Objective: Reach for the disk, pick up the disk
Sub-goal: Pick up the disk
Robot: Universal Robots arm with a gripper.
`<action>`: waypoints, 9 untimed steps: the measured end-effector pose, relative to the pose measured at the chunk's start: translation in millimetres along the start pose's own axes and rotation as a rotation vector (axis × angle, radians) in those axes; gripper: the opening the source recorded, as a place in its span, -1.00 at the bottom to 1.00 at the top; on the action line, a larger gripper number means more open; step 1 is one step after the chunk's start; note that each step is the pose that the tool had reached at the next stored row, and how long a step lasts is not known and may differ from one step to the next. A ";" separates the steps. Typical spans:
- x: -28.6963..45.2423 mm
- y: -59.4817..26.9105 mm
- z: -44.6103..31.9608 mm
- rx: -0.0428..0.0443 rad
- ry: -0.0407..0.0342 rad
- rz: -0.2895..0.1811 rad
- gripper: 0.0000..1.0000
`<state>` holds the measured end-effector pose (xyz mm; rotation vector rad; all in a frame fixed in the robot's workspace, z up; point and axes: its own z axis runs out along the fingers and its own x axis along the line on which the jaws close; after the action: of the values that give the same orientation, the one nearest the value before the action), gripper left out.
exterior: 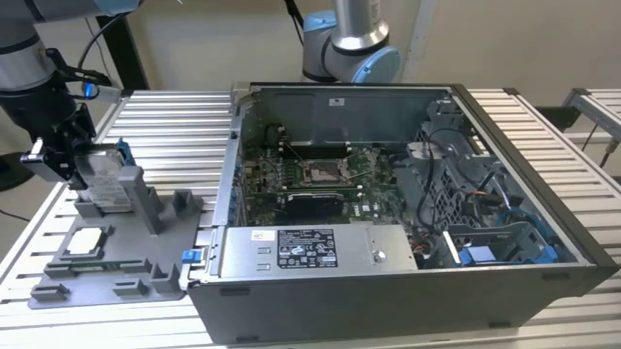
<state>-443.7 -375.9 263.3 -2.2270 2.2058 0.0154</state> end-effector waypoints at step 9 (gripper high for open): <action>0.0 0.1 0.0 0.0000 0.0000 0.000 -1.00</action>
<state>-443.8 -375.9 263.3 -2.2270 2.2058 0.0155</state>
